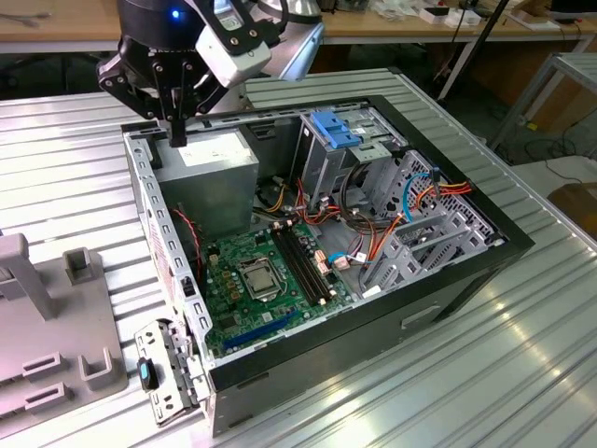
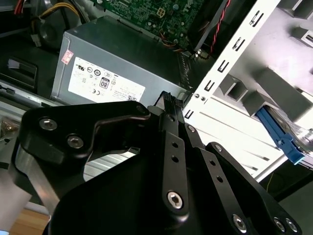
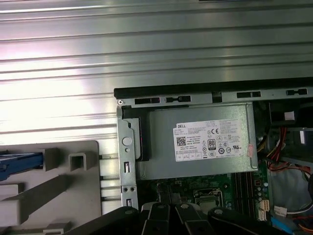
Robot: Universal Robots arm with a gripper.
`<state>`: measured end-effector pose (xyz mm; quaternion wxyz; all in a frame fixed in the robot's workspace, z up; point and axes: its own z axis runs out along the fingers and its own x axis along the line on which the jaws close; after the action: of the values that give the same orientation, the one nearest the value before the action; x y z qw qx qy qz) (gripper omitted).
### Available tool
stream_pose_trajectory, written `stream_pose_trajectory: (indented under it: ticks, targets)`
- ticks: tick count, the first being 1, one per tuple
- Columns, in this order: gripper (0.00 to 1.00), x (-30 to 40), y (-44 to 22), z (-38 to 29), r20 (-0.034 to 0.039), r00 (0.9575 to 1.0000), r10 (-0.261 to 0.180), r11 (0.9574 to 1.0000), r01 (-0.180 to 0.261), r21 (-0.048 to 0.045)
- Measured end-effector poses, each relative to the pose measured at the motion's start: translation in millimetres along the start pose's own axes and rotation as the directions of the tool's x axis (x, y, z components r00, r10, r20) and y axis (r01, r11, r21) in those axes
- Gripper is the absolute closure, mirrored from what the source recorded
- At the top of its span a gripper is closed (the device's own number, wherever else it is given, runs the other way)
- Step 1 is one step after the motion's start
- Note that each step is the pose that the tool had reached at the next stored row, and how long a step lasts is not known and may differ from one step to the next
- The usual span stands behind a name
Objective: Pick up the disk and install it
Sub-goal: 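Reach for the disk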
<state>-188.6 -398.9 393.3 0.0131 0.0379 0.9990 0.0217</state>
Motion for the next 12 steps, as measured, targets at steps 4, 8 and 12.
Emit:
stream_pose_trajectory:
  ticks: [4, 8, 12]
  targets:
    - [0.89, 2.6, -0.2, -0.1, 0.0000, 1.0000, 0.000, 1.0000, 0.000, 0.0000]
    - [0.89, 6.1, -0.5, -0.2, 0.0000, 1.0000, 0.000, 1.0000, 0.000, 0.0000]
    - [0.89, 11.7, -0.9, -0.3, 0.0000, 1.0000, 0.000, 1.0000, 0.000, 0.0000]
